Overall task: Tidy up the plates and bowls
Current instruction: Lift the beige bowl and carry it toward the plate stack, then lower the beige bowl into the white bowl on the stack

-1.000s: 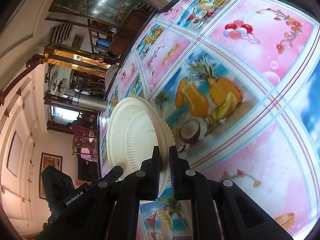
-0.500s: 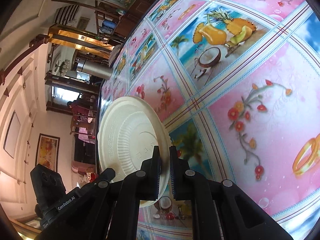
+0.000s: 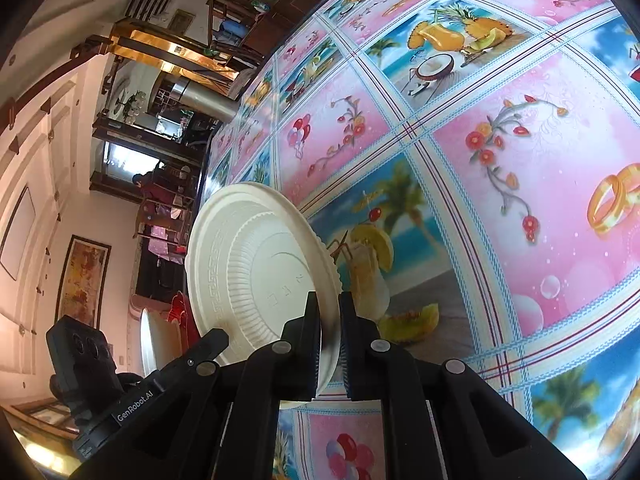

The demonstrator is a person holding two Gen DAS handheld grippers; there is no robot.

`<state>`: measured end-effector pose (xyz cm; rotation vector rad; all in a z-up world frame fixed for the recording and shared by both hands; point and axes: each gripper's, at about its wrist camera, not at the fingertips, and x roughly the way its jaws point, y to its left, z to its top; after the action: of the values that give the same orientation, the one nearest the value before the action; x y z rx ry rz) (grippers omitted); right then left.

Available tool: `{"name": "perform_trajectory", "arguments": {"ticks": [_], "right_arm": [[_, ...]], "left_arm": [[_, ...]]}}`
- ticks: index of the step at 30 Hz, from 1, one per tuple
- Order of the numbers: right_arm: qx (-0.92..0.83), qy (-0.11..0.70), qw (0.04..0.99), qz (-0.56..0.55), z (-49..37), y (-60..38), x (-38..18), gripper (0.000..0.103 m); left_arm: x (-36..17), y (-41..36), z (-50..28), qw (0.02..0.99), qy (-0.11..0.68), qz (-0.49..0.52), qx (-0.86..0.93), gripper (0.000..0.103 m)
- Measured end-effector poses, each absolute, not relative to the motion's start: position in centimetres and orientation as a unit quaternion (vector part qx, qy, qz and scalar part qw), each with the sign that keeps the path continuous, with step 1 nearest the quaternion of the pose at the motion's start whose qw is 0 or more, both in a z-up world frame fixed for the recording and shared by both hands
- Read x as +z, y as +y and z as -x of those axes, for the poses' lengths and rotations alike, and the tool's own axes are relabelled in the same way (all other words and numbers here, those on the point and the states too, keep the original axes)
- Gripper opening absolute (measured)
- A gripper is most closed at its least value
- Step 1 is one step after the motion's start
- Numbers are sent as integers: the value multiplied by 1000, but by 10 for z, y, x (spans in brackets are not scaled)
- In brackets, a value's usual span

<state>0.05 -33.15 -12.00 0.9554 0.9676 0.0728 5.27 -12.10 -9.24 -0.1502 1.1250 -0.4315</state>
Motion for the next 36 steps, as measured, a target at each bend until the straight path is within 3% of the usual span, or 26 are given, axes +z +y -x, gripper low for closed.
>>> {"name": "perform_trajectory", "arguments": {"ticks": [17, 36], "right_arm": [[44, 467, 792, -391, 7, -292, -116, 10], [49, 474, 797, -371, 13, -265, -112, 10]], "left_arm": [[-88, -93, 0, 875, 454, 1, -169, 13], [-86, -73, 20, 884, 439, -1, -160, 13]]}}
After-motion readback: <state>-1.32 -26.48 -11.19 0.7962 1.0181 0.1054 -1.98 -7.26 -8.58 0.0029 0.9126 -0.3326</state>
